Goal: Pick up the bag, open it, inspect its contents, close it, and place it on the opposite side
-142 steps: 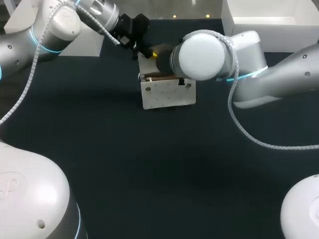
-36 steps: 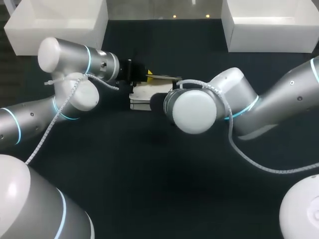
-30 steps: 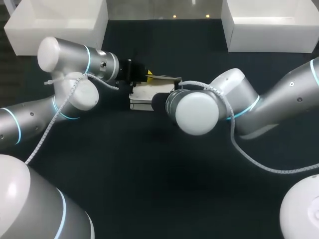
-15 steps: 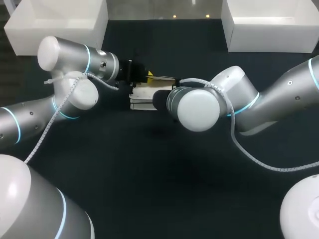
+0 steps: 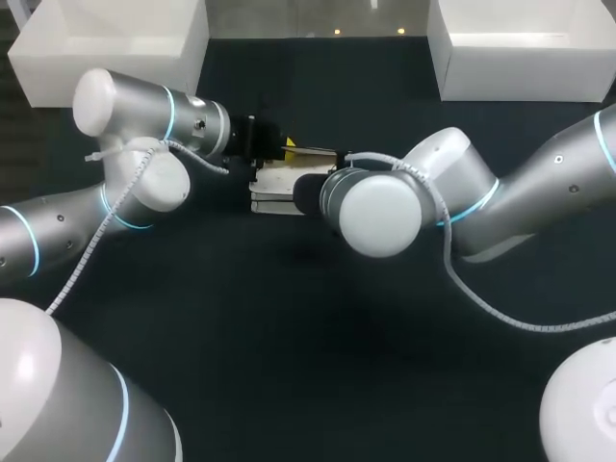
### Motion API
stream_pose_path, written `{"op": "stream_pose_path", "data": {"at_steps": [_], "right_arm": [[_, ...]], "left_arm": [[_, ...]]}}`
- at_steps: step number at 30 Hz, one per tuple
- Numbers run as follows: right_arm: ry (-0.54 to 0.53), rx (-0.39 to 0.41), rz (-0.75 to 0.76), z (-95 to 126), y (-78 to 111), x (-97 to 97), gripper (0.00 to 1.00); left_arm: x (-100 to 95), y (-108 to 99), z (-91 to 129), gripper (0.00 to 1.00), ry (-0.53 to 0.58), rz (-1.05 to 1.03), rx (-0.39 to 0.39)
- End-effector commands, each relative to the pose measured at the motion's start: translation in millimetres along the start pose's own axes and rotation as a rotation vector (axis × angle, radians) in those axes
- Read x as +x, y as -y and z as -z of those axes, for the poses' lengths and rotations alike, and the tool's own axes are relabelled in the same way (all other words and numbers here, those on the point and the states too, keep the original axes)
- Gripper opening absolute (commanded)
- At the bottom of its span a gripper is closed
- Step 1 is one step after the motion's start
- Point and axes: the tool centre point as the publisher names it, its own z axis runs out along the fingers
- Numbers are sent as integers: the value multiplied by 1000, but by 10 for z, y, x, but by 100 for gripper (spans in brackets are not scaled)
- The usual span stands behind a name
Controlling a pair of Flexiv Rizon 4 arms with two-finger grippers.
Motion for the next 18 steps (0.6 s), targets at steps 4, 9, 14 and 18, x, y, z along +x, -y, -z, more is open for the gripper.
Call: {"op": "stream_pose_path", "data": {"at_steps": [4,9,14,18], "right_arm": [[24,3,10,36,-7,54,18],[22,5,16,32,-12,64,2],[13,3,18,3,-22,85,0],[12,3,16,-1,-21,97,0]], "left_arm": [[14,-9,-12,0,1,1,0],[18,-12,-14,0,0,3,1],[28,0,5,0,4,-5,8],[43,28,36,0,19,-22,23]]}}
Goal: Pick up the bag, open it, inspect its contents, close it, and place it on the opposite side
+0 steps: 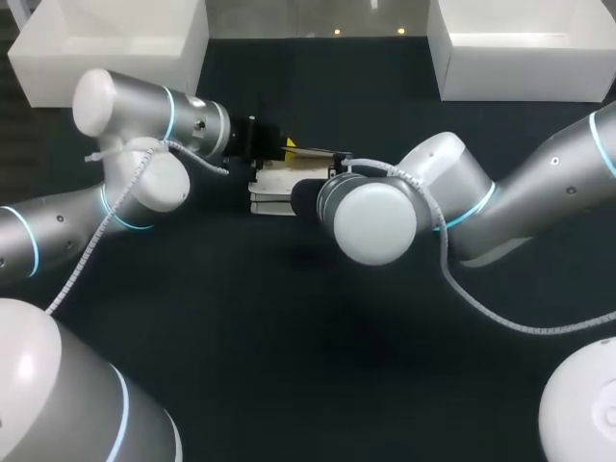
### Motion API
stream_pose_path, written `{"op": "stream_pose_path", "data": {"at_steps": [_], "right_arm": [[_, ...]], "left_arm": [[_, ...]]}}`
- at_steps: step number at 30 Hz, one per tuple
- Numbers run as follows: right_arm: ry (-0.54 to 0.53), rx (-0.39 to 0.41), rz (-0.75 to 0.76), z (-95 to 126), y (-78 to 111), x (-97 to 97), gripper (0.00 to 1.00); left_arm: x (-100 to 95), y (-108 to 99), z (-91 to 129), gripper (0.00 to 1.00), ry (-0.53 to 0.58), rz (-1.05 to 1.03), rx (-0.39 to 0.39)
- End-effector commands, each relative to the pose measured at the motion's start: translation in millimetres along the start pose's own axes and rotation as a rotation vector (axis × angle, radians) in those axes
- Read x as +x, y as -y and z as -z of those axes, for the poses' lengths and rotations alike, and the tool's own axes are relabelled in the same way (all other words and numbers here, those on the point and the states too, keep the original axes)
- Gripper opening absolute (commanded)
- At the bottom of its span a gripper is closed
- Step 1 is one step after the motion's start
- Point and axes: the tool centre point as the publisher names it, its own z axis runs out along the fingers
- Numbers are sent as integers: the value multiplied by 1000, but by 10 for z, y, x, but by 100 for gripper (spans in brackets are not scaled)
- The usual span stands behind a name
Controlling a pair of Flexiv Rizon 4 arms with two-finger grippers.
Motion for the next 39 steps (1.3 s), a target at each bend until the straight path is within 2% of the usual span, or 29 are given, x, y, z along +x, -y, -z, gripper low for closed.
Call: {"op": "stream_pose_path", "data": {"at_steps": [1,8,15,21,22,23,24,27,32,36,39], "right_arm": [[9,-5,-4,-32,7,32,0],[6,5,-17,-32,26,51,0],[6,5,-17,-32,26,51,0],[6,5,-17,-32,26,51,0],[6,5,-17,-32,26,51,0],[6,5,-17,-32,26,51,0],[6,5,-17,-32,26,51,0],[6,5,-17,-32,26,51,0],[6,5,-17,-32,26,51,0],[6,5,-17,-32,26,51,0],[6,5,-17,-32,26,51,0]], "left_arm": [[46,15,36,0,21,-20,18],[151,118,109,0,67,-103,39],[277,112,115,0,80,-92,49],[282,122,115,0,77,-69,41],[260,128,131,7,81,-59,46],[238,132,145,30,81,-58,46],[215,139,161,43,85,-59,42],[137,151,224,53,94,-53,48],[54,155,311,42,105,-47,51],[23,148,339,40,119,-42,42],[10,145,343,24,125,-39,41]]}}
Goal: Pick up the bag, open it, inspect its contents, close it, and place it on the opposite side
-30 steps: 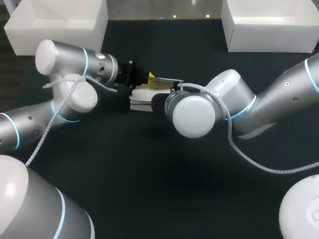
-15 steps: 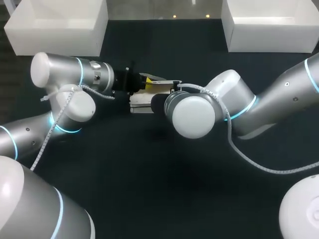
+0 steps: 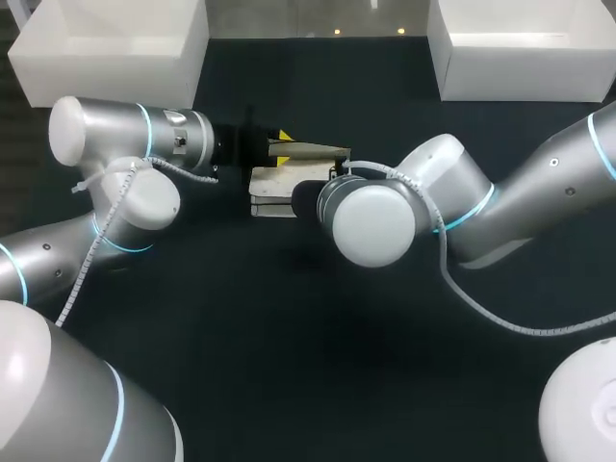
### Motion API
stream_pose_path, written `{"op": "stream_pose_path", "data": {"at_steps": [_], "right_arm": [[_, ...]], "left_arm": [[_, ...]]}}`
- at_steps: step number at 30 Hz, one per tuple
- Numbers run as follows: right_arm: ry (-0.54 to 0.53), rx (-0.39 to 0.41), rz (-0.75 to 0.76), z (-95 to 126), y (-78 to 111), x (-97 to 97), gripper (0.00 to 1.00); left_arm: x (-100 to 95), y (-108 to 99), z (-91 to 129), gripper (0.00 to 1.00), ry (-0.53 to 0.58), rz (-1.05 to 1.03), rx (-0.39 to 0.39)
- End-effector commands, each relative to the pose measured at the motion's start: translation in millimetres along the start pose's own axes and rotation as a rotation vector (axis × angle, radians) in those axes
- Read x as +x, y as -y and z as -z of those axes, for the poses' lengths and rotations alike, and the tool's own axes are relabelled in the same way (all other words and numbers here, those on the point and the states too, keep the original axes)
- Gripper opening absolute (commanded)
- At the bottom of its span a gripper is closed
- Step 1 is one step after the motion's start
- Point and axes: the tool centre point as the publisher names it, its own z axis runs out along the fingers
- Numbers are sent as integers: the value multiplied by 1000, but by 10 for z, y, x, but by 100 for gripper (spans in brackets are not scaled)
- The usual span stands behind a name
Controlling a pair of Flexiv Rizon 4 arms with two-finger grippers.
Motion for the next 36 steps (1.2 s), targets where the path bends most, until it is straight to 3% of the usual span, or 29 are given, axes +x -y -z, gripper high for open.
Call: {"op": "stream_pose_path", "data": {"at_steps": [1,3,17,23,33,35,36], "right_arm": [[6,-3,-1,-20,-1,20,0],[6,-3,-1,-20,-1,20,0],[6,-3,-1,-20,-1,20,0],[6,-3,-1,-20,-1,20,0],[6,-3,-1,-20,-1,20,0],[6,-3,-1,-20,-1,20,0],[6,-3,-1,-20,-1,20,0]], "left_arm": [[12,6,8,16,9,0,-2],[19,6,-4,0,9,-2,-7],[326,158,103,0,9,19,27],[491,93,67,0,-30,41,8],[476,3,48,0,-32,61,-14],[451,17,46,33,-26,57,-12],[438,22,41,35,-25,54,-11]]}}
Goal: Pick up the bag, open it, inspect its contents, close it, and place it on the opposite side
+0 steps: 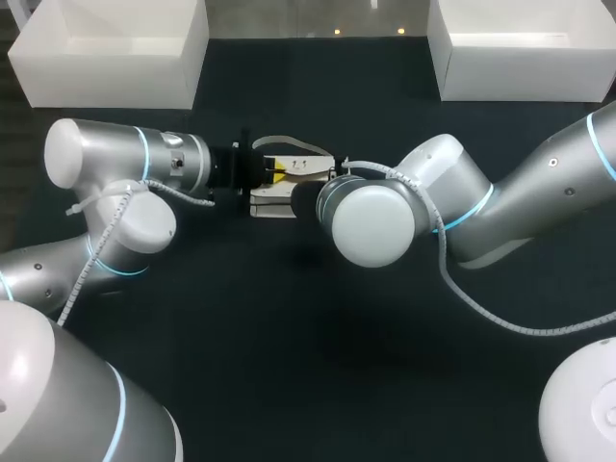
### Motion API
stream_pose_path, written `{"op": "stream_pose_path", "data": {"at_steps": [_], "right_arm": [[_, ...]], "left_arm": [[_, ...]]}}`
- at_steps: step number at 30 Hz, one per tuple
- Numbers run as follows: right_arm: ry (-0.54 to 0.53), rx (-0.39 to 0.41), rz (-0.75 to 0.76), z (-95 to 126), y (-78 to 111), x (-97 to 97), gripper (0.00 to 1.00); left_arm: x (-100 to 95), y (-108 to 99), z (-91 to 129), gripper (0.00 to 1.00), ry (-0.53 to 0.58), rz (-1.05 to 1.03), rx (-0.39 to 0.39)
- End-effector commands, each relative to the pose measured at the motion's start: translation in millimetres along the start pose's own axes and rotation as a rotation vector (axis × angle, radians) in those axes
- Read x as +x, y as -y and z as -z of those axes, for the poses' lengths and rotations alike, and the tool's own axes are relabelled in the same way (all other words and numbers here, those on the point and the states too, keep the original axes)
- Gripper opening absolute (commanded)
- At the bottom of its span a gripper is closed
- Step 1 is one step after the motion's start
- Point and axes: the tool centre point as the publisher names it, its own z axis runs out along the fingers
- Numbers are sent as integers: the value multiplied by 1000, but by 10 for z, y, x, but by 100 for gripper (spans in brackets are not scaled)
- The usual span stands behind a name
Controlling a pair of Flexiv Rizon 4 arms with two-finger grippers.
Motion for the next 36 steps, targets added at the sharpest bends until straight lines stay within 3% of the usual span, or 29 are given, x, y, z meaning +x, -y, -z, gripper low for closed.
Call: {"op": "stream_pose_path", "data": {"at_steps": [1,4,5,6,20,27,36], "right_arm": [[5,-3,-1,-15,6,20,0],[5,-3,-1,-15,6,20,0],[5,-3,-1,-15,6,20,0],[5,-3,-1,-15,6,20,0],[5,-3,-1,-15,6,20,0],[5,-3,-1,-15,6,20,0],[5,-3,-1,-15,6,20,0]], "left_arm": [[-20,4,-36,36,9,-7,4],[-44,2,-69,29,9,-13,3],[-49,0,-81,8,9,-15,2],[-52,-1,-91,0,8,-16,1],[-5,53,-8,0,-21,-86,74],[25,-35,-78,0,-41,-86,17],[-13,-79,-5,0,-19,-79,90]]}}
